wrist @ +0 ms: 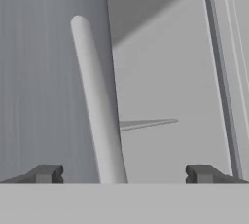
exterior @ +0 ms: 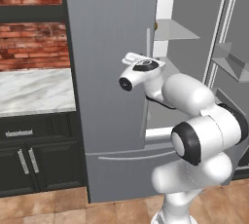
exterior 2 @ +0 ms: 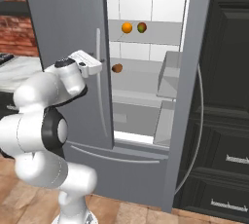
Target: Place the orange in the correct fridge rack based on whether it is a fruit or vegetable. Finally, close the fridge door.
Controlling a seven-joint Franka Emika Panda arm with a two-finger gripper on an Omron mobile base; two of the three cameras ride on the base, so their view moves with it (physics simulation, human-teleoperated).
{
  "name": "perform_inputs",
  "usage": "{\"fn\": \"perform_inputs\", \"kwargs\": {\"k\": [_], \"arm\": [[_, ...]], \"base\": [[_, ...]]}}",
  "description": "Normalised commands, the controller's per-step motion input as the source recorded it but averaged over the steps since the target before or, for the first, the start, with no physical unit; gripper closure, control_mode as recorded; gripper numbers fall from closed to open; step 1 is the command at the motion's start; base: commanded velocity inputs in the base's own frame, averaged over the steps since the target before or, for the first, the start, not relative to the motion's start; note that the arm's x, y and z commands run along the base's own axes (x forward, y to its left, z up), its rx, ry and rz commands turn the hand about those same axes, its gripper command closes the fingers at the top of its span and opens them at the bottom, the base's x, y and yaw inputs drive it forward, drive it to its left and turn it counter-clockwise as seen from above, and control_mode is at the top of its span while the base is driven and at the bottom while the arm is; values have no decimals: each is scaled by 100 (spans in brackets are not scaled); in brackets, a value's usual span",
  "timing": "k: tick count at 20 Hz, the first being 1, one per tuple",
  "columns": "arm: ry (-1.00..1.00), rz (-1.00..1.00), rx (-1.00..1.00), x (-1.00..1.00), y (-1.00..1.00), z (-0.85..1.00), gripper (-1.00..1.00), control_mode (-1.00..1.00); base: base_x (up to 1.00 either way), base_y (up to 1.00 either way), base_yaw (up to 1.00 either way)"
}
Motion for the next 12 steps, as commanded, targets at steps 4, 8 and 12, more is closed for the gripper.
{"fn": "perform_inputs", "kwargs": {"k": [4, 8, 12], "arm": [[-5, 2, 0, -71, 4, 2, -100, -100], [-5, 5, 3, -100, 2, 30, -100, -100], [0, 12, 14, -100, -2, 41, -100, -100]], "base": [[0, 0, 0], [0, 0, 0], [0, 0, 0]]}}
